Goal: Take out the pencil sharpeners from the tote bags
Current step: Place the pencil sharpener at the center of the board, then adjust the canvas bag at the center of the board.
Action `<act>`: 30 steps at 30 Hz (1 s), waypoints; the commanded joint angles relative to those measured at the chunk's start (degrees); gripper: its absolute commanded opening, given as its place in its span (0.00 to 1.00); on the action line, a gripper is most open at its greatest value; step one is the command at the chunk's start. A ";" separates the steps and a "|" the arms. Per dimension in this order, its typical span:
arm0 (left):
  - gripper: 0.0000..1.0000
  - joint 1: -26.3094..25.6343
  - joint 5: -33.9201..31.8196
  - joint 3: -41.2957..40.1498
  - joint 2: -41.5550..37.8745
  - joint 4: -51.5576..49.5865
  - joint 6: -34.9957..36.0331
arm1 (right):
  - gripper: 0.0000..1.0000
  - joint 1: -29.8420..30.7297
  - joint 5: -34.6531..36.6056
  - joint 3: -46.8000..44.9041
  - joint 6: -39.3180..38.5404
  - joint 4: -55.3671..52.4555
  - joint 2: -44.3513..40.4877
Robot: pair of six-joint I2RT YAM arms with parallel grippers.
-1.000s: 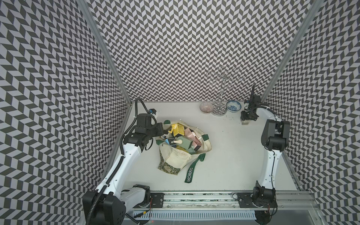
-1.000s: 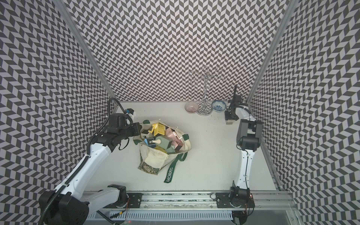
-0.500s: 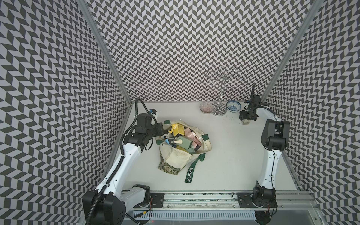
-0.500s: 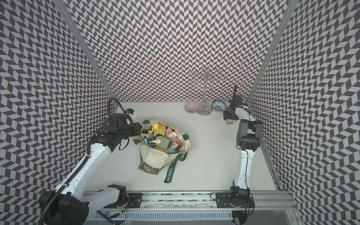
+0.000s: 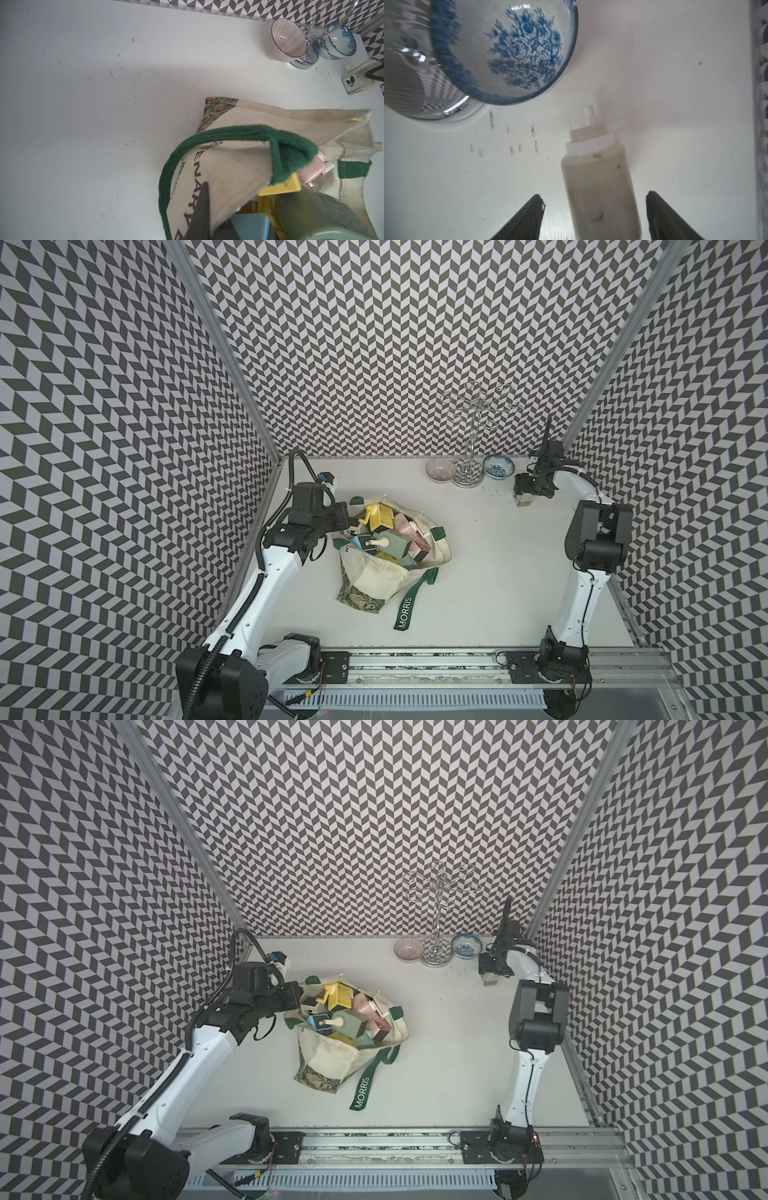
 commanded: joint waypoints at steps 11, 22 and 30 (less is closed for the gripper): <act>0.00 0.19 -0.21 2.90 0.60 4.52 1.33 | 0.69 32.26 -7.23 -36.44 6.05 28.61 -45.49; 0.00 0.42 2.85 10.13 6.26 3.03 4.22 | 0.73 42.97 -14.53 -48.23 2.36 37.92 -46.02; 0.00 0.37 4.32 16.06 11.28 3.80 6.56 | 0.71 43.08 -12.18 -45.01 3.27 42.00 -36.85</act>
